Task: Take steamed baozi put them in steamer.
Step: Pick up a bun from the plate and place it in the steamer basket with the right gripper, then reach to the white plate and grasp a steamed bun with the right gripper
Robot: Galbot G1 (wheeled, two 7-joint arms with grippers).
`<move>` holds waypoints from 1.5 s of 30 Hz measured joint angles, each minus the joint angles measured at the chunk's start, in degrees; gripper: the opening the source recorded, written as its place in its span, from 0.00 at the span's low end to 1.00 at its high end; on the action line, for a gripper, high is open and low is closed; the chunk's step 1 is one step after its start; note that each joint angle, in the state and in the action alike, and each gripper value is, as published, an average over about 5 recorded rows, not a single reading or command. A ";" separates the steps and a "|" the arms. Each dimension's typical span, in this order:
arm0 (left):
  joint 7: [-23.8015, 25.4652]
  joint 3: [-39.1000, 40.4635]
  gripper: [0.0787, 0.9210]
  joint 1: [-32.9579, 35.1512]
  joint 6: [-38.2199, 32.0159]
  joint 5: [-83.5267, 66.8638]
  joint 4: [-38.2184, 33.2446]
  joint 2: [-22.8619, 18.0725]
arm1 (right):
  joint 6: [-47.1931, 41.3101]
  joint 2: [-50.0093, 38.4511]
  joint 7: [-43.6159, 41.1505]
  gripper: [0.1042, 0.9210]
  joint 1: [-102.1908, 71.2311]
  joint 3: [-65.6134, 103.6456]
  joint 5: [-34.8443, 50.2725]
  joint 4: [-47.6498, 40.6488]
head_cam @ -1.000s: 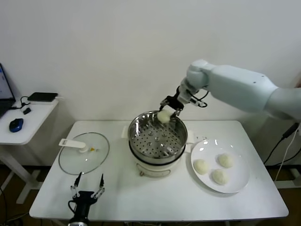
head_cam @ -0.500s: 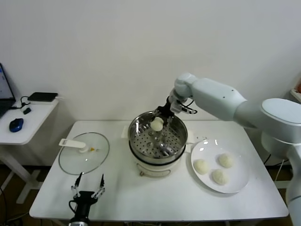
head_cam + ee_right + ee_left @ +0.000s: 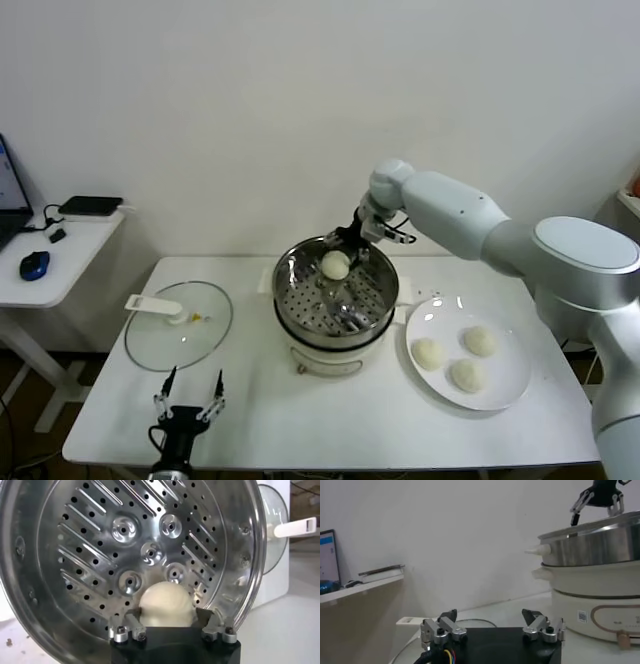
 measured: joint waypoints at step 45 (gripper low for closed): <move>-0.12 -0.97 0.88 0.73 -0.06 0.34 -0.71 0.00 | -57.80 -33.25 -1.27 0.88 21.72 -38.34 50.01 41.42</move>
